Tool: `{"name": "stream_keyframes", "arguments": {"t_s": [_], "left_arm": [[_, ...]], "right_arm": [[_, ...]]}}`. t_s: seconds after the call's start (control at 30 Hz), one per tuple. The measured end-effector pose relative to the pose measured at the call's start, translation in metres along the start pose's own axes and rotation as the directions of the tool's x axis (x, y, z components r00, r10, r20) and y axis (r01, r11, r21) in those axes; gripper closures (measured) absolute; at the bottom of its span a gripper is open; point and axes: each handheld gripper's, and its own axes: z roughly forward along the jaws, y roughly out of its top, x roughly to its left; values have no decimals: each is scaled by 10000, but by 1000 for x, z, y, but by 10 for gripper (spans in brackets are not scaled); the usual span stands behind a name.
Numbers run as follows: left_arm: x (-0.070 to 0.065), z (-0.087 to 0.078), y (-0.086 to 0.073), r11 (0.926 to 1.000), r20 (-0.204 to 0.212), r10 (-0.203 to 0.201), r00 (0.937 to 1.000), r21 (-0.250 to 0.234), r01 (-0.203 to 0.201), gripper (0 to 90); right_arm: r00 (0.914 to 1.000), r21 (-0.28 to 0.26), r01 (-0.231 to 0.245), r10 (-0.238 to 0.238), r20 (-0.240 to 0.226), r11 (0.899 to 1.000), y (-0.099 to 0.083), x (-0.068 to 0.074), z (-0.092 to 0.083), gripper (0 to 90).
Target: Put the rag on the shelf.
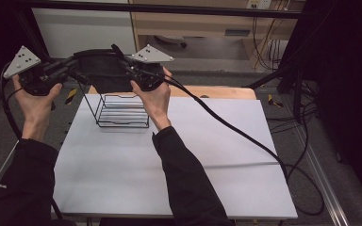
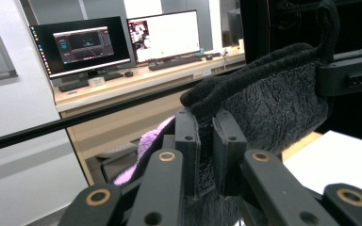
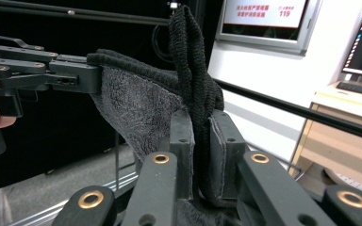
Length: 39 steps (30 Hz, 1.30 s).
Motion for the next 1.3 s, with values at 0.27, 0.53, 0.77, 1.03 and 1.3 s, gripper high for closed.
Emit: {"name": "stream_keyframes", "arguments": {"t_s": [0.27, 0.53, 0.77, 1.03, 1.3], "left_arm": [[-12, -10, -23, 9990, 161, -2, 9999, 441, -5, 811], [-19, -10, -45, 9921, 263, -30, 9996, 1258, -3, 808], [-24, -7, -51, 9850, 177, 133, 9998, 1717, -161, 799], [-22, -5, -58, 9793, 191, 157, 9997, 2014, -192, 798], [-21, -10, -56, 9665, 557, -497, 9972, 2544, 339, 730]], "right_arm": [[9985, 547, -11, 40, -541, 9985, -21, 5, -3, 804], [9942, 1584, -86, 254, -1043, 9873, -39, 6, -2, 777], [9899, 2181, -453, 731, -1212, 9749, -53, 2, 0, 655], [9787, 1419, -1304, 1503, -1396, 9812, -43, 1, -8, 474], [9727, 2439, -1223, 1650, -1630, 9621, -55, 1, 3, 860]]}}
